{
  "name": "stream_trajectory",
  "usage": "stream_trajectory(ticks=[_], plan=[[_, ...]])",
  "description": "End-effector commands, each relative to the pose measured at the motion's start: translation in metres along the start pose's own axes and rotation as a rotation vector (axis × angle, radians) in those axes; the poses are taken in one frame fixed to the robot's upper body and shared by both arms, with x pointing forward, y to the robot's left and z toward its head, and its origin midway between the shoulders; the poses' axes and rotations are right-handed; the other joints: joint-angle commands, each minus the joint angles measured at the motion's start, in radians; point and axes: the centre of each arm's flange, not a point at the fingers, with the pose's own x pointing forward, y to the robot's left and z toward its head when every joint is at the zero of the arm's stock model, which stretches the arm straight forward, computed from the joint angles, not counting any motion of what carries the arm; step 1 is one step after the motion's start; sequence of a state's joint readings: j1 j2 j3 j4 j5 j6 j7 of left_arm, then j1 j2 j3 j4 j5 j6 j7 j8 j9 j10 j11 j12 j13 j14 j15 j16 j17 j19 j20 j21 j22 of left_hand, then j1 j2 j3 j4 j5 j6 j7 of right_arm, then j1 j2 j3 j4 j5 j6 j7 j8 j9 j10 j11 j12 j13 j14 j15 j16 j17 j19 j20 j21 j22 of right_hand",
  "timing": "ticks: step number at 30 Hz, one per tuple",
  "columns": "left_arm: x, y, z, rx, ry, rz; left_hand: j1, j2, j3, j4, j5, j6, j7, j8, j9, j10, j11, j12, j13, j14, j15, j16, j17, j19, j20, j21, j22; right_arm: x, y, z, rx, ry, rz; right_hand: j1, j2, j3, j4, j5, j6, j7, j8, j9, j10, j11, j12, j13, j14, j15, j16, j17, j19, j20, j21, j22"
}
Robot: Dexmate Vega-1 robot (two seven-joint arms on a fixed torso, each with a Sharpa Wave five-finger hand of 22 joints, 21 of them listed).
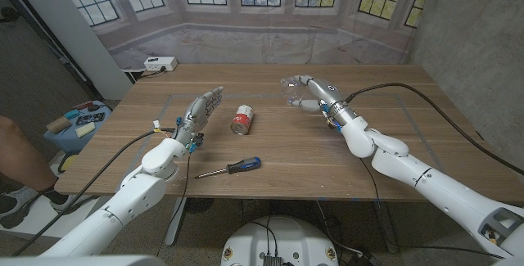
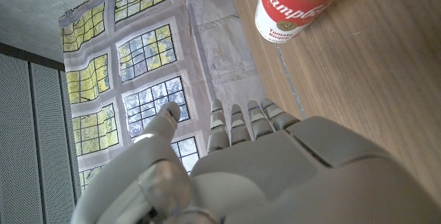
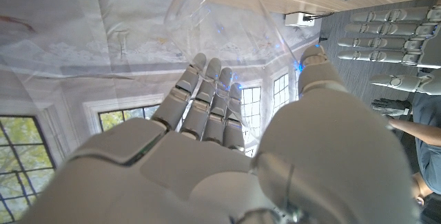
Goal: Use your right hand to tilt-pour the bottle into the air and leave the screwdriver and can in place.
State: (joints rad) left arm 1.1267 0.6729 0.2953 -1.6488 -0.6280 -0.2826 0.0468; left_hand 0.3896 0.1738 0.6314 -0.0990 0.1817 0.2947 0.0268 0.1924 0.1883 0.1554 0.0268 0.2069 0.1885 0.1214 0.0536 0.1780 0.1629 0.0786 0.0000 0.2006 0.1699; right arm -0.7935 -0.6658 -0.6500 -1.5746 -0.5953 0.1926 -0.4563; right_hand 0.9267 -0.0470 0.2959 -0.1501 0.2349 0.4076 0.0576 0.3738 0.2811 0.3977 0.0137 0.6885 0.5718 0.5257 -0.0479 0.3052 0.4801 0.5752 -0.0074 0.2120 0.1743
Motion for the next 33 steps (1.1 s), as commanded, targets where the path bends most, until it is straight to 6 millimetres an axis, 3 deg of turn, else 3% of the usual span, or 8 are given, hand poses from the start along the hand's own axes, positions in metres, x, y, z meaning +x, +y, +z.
stream_trajectory(ticks=[1,33], plan=[[0.001,0.000,0.000,0.002,0.005,0.005,0.004,-0.002,0.000,0.002,0.008,0.007,-0.003,-0.001,0.005,0.009,-0.003,-0.002,0.001,0.008,0.000,-0.001,0.004,0.008,0.003,-0.004,0.006,0.003,0.007,0.003,-0.079,-0.010,-0.032,0.007,0.003,0.011,-0.001,0.002,0.014,-0.003,0.006,0.002,0.009,0.000,0.006,0.005,0.013,-0.052,-0.003,0.005,0.011,-0.002,0.002,0.004],[0.000,-0.001,-0.004,-0.006,0.010,0.006,0.004,-0.002,0.001,0.002,0.008,0.006,-0.004,-0.001,0.005,0.010,-0.003,-0.002,0.001,0.008,0.000,-0.001,0.003,0.008,0.004,-0.004,0.006,0.009,-0.004,-0.003,-0.262,-0.104,0.180,-0.004,0.005,0.026,0.004,0.001,0.014,-0.010,0.005,0.001,0.009,0.000,-0.003,-0.008,0.015,-0.058,-0.019,0.017,0.009,-0.007,-0.003,0.003]])
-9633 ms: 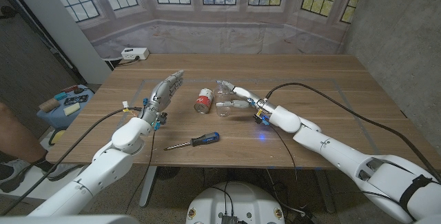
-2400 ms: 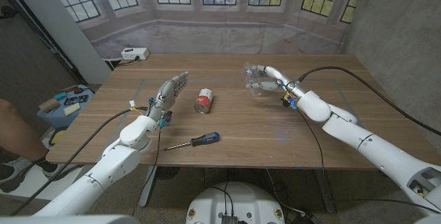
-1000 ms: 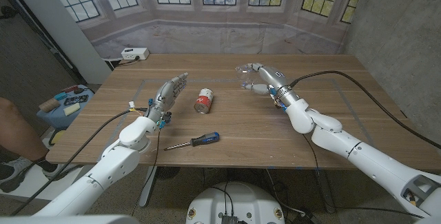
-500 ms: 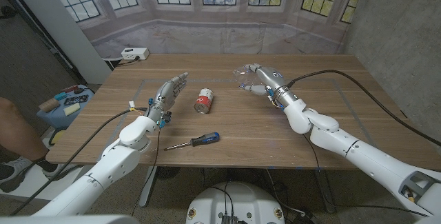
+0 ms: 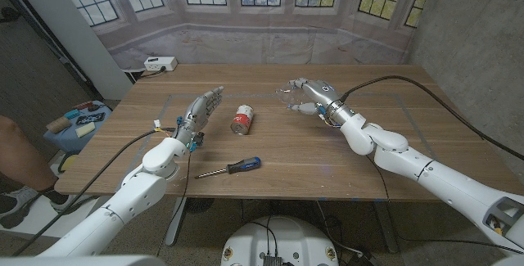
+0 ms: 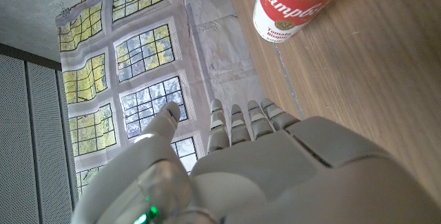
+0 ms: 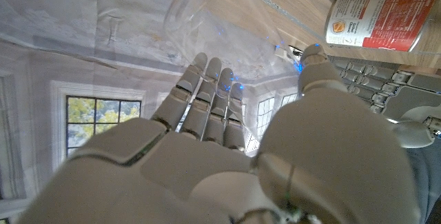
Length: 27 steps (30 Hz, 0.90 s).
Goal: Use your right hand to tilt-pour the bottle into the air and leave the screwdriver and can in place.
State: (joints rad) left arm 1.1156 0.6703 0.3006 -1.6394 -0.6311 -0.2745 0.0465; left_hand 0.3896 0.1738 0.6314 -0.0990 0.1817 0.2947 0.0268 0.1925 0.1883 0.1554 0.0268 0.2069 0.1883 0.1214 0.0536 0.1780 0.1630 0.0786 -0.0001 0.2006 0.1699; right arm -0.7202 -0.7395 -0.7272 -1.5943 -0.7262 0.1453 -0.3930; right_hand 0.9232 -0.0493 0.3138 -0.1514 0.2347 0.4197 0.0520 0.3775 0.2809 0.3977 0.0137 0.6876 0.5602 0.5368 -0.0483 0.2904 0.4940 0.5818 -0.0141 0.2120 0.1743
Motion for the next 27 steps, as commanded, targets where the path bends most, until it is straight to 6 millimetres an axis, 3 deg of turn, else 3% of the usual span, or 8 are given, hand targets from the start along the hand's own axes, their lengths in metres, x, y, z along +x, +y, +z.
stream_trajectory(ticks=[1,27], plan=[[-0.004,-0.002,-0.002,-0.004,0.004,0.005,0.004,-0.002,0.001,0.002,0.008,0.006,-0.004,-0.002,0.005,0.010,-0.002,-0.002,0.002,0.008,0.000,-0.001,0.003,0.008,0.004,-0.004,0.006,0.002,-0.003,-0.003,-0.056,-0.033,0.074,-0.001,0.007,0.008,0.005,0.001,0.001,-0.004,0.001,0.001,0.007,-0.001,-0.003,0.004,0.005,-0.057,-0.004,0.003,0.002,0.000,-0.003,0.003],[-0.006,-0.001,-0.004,-0.007,0.000,0.011,0.003,-0.002,0.001,0.003,0.008,0.008,-0.003,-0.001,0.005,0.009,-0.002,-0.003,0.002,0.008,0.000,-0.001,0.004,0.008,0.004,-0.004,0.006,0.005,-0.009,0.007,-0.351,-0.030,0.154,-0.022,0.018,0.018,0.015,-0.002,0.001,-0.003,0.000,0.001,0.006,0.002,-0.007,0.000,0.005,-0.051,-0.014,0.013,0.001,0.003,-0.005,0.003]])
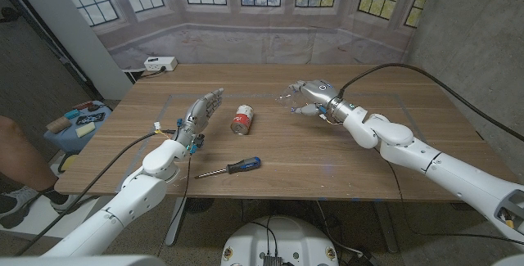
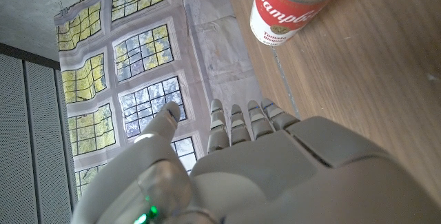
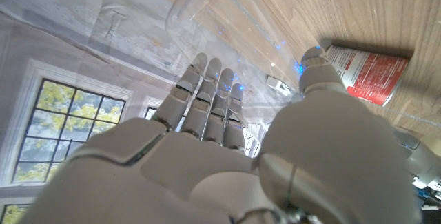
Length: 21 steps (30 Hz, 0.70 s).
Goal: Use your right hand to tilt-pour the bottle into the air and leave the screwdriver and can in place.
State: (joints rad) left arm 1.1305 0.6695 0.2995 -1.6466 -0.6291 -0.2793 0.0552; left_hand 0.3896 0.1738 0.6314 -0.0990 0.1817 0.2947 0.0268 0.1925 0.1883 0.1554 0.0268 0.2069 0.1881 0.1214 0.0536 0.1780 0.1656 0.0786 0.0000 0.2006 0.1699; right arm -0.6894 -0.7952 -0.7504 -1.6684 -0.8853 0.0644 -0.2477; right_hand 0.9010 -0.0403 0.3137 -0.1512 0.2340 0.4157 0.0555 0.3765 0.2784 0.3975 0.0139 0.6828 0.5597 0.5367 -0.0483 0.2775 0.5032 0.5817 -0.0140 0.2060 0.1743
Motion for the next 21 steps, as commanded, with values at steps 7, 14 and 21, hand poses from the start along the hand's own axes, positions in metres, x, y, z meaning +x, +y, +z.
stream_trajectory(ticks=[7,14,21], plan=[[-0.002,0.001,-0.001,-0.006,-0.010,0.007,0.004,-0.002,0.001,0.002,0.008,0.006,-0.002,-0.002,0.005,0.011,-0.002,-0.002,0.002,0.009,0.000,-0.001,0.001,0.008,0.004,-0.004,0.006,0.000,-0.006,0.015,-0.249,0.016,0.030,-0.001,0.009,0.021,0.013,-0.002,0.005,-0.006,0.000,0.003,0.005,0.000,-0.003,0.001,0.007,-0.051,-0.003,0.005,0.003,0.004,0.001,0.003],[-0.003,0.002,-0.001,-0.004,-0.013,0.006,0.004,-0.002,0.001,0.003,0.008,0.006,-0.003,-0.002,0.005,0.009,-0.003,-0.003,0.002,0.008,0.000,-0.001,0.001,0.008,0.004,-0.004,0.006,-0.001,-0.008,0.028,-0.310,0.015,0.020,0.005,0.009,0.026,0.008,-0.002,0.005,-0.005,0.000,0.003,0.005,-0.001,-0.003,0.001,0.009,-0.051,-0.006,0.005,0.004,0.006,0.001,0.003],[-0.004,0.003,-0.002,-0.005,-0.013,0.004,0.003,-0.002,0.001,0.003,0.008,0.007,-0.003,-0.001,0.005,0.010,-0.004,-0.003,0.002,0.008,-0.001,-0.001,0.001,0.008,0.003,-0.004,0.006,-0.004,-0.009,0.038,-0.365,0.023,0.010,0.015,0.012,0.036,0.002,-0.001,0.009,-0.003,0.000,0.003,0.010,0.003,-0.002,0.000,0.016,-0.053,-0.007,0.006,0.010,0.007,0.003,0.003]])
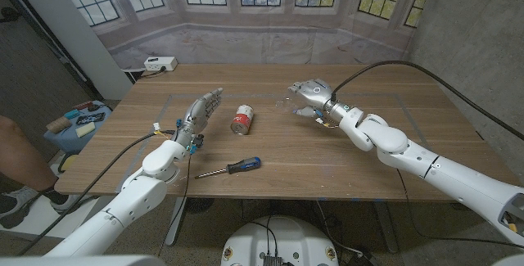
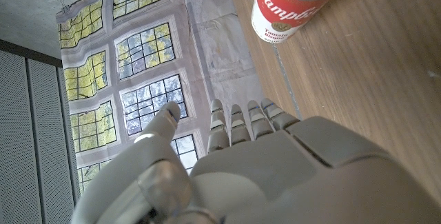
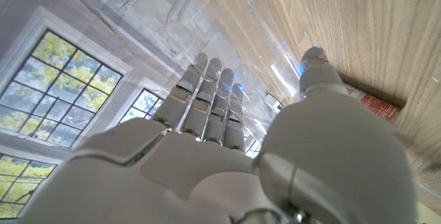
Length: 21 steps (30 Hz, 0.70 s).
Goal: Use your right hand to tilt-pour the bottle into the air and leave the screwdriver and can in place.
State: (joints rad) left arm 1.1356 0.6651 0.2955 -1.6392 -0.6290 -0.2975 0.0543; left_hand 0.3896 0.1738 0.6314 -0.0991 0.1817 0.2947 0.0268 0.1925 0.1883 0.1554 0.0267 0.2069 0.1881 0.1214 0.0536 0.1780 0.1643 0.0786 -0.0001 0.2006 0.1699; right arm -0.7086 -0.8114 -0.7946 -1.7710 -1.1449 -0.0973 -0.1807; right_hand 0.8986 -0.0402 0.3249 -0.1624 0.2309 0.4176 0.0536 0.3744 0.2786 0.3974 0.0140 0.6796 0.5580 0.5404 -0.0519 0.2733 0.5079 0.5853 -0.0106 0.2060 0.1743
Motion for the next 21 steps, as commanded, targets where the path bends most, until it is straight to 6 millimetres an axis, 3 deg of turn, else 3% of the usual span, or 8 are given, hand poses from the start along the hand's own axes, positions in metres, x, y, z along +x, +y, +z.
stream_trajectory(ticks=[1,21], plan=[[-0.0026,0.0015,-0.0014,-0.003,-0.002,-0.003,0.003,-0.002,0.001,0.003,0.008,0.007,-0.003,-0.002,0.005,0.010,-0.004,-0.003,0.002,0.008,-0.001,-0.001,0.002,0.008,0.004,-0.004,0.006,-0.0034,-0.0068,0.0146,-0.109,0.015,-0.012,0.017,0.012,0.025,0.013,0.002,0.008,-0.002,0.002,0.002,0.011,0.003,0.001,0.002,0.012,-0.048,-0.003,0.002,0.007,0.004,0.003,0.003],[-0.0045,0.0043,-0.0028,-0.006,-0.004,0.000,0.003,-0.002,0.001,0.003,0.008,0.006,-0.003,-0.002,0.005,0.009,-0.004,-0.003,0.002,0.008,0.001,-0.001,0.002,0.008,0.005,-0.004,0.006,0.0030,-0.0122,0.0229,-0.243,-0.042,-0.016,0.000,0.012,0.031,0.019,0.000,0.028,-0.004,0.006,0.001,0.017,0.009,-0.004,-0.011,0.015,-0.044,-0.011,0.005,0.007,0.010,0.001,0.003]])
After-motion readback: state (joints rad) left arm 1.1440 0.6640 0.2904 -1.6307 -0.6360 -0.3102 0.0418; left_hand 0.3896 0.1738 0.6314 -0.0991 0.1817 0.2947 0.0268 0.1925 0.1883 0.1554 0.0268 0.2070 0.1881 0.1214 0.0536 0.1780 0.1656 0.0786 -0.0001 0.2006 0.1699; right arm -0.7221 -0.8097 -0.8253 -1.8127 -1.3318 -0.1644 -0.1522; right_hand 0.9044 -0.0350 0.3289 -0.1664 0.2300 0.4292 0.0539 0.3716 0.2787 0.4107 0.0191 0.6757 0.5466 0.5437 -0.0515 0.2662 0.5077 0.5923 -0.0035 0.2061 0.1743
